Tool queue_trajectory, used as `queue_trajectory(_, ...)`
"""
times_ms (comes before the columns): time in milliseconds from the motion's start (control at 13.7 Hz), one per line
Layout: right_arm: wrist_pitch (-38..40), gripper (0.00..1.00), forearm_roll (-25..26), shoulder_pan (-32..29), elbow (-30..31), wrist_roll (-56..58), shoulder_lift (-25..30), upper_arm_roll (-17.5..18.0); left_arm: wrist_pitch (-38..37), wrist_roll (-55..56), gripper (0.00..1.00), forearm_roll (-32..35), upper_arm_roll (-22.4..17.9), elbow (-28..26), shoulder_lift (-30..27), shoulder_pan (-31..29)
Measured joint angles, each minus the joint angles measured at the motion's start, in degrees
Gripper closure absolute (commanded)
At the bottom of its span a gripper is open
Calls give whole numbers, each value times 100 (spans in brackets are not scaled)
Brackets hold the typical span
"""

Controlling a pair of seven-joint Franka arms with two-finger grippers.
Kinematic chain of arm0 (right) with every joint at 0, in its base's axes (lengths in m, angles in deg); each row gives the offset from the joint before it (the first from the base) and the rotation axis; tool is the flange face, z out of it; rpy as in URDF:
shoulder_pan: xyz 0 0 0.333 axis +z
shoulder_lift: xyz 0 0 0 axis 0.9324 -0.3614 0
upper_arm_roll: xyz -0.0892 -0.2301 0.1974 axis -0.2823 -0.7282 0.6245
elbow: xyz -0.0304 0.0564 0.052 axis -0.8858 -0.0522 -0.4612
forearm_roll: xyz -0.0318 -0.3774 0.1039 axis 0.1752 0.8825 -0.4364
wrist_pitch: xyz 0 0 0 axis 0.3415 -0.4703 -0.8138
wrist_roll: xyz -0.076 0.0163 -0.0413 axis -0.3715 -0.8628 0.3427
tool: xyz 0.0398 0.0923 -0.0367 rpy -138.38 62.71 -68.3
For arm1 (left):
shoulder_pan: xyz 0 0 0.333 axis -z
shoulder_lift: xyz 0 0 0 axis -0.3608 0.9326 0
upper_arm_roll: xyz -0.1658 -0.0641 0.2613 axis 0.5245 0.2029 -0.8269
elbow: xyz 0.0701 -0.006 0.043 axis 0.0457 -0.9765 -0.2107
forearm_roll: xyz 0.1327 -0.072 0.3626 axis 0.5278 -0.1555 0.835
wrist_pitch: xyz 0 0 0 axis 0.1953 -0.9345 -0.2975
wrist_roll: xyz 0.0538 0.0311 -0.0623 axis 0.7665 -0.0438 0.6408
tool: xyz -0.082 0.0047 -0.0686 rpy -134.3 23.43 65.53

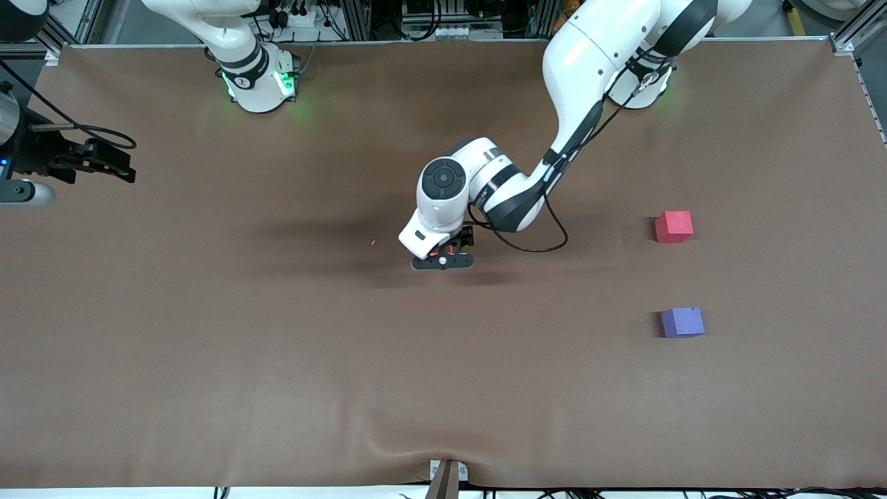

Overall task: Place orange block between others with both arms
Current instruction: 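Grasp the orange cube with the left gripper while the right gripper retracts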

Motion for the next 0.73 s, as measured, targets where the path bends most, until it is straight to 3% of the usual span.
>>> queue_trajectory(292, 57, 0, 0, 129, 6, -8, 0, 13, 17, 1, 20, 14, -10, 3, 101, 8)
queue_trajectory(365, 77, 0, 0, 150, 7, -10, 0, 13, 17, 1, 30, 15, -10, 3, 130, 23)
queue_trajectory(511, 95, 0, 0, 160, 8, -11, 0, 13, 19, 1, 60, 15, -11, 3, 187, 62)
queue_trajectory(584, 105, 0, 0, 160, 10, -12, 0, 11, 21, 1, 84, 15, -14, 4, 206, 80)
queue_trajectory(657, 105, 0, 0, 160, 10, -13, 0, 9, 25, 1, 100, 19, -17, 6, 213, 92)
queue_trajectory(730, 105, 0, 0, 160, 10, -13, 0, 7, 25, 1, 100, 32, -19, 25, 210, 94)
